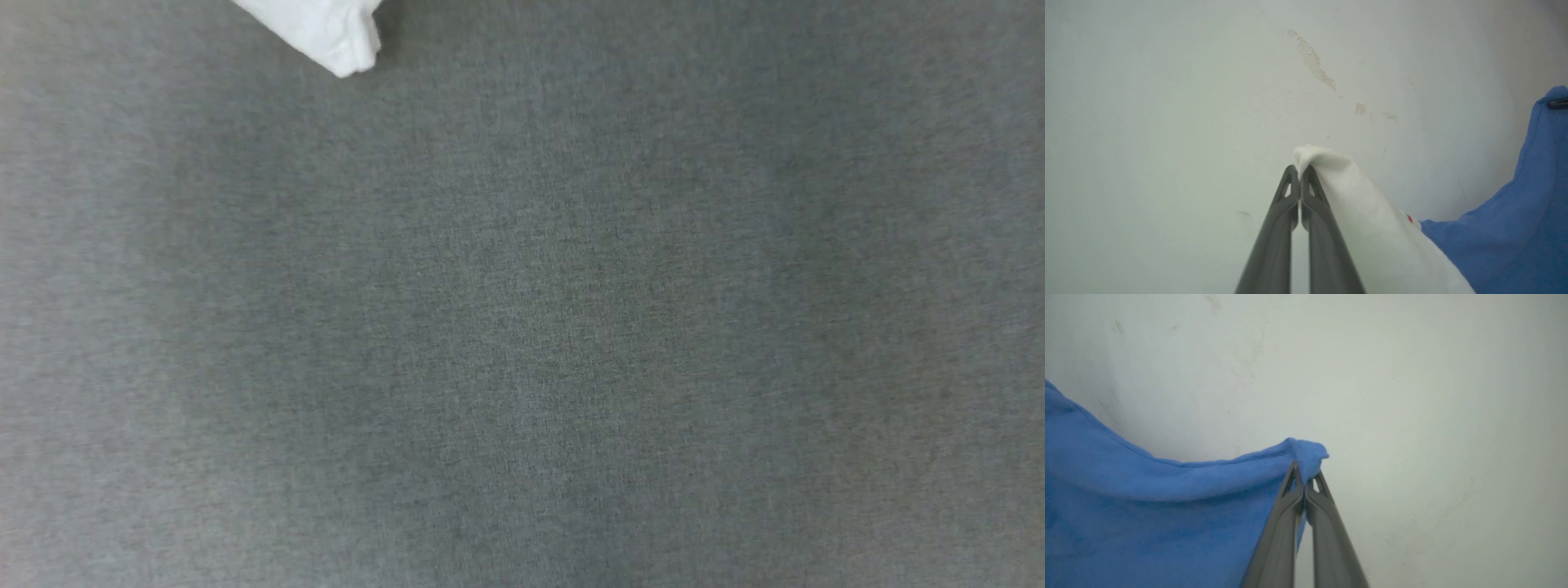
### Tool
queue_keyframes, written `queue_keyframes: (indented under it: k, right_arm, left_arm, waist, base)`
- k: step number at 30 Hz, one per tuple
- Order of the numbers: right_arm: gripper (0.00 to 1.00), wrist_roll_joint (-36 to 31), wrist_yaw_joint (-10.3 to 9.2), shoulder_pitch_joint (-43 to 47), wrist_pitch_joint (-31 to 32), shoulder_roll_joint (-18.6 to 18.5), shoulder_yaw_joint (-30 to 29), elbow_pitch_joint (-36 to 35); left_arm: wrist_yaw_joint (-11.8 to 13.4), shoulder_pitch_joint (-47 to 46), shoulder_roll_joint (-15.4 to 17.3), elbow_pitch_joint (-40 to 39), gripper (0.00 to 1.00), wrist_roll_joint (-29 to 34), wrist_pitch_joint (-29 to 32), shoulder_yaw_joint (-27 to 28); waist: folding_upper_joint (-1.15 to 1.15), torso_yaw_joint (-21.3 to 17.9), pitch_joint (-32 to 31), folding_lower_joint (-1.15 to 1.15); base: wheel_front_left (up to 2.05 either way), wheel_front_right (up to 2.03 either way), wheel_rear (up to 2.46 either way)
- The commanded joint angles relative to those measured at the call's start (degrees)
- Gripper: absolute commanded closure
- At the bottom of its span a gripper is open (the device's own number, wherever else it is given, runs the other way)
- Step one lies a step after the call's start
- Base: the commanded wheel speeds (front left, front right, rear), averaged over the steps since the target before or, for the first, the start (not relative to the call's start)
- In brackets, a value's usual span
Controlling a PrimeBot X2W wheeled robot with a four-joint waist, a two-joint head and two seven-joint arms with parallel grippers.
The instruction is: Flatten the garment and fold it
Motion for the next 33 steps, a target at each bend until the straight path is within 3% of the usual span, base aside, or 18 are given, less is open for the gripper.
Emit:
queue_keyframes:
  k: [1,5,10,15,19,25,29,33]
  right_arm:
    - [1.00,-0.3,-0.05,-0.3,-0.8,0.1,0.6,0.7]
    - [1.00,0.4,-0.05,0.3,-4.4,-1.3,4.1,2.7]
    - [1.00,3.6,-0.05,3.4,-8.7,-5.4,8.7,0.0]
    - [1.00,8.7,-0.05,11.9,-10.7,-11.0,10.7,-8.5]
    - [1.00,12.2,-0.05,26.3,-9.7,-15.9,7.7,-17.5]
    - [1.00,13.5,-0.05,52.3,-7.8,-17.0,-3.8,-27.5]
    - [1.00,12.6,-0.05,68.5,-6.7,-12.6,-10.9,-33.1]
    - [1.00,11.8,-0.05,82.1,-5.9,-7.7,-15.1,-36.1]
  left_arm:
    - [-0.5,-0.4,-0.4,0.6,1.00,0.0,-0.7,-0.2]
    - [-2.8,1.8,-1.4,2.4,1.00,-2.8,-3.6,-1.2]
    - [-4.1,8.8,0.9,0.3,1.00,-7.3,-6.4,-4.5]
    - [-4.3,19.5,6.2,-6.7,1.00,-10.6,-9.4,-10.5]
    - [-4.1,30.2,9.5,-12.6,1.00,-12.1,-11.0,-13.2]
    - [1.6,48.0,11.5,-22.4,1.00,-13.7,-11.5,-12.1]
    - [6.2,60.7,11.2,-27.7,1.00,-13.1,-11.5,-10.4]
    - [9.1,73.1,10.1,-30.4,1.00,-13.9,-11.5,-10.8]
  waist:
    - [0.00,-1.0,5.0,-0.01]
    - [0.00,-0.1,7.3,-0.01]
    - [0.00,1.9,7.8,-0.01]
    - [0.00,3.7,4.9,-0.01]
    - [0.00,5.0,1.1,-0.01]
    - [0.00,5.3,-4.1,-0.01]
    - [0.00,5.0,-7.5,-0.01]
    - [0.00,4.7,-11.2,-0.01]
  base:
    - [0.00,0.00,0.00]
    - [0.00,0.00,0.00]
    - [0.00,0.00,0.00]
    - [0.00,0.00,0.00]
    - [0.00,0.00,0.00]
    - [0.00,0.00,0.00]
    - [0.00,0.00,0.00]
    - [0.00,0.00,0.00]
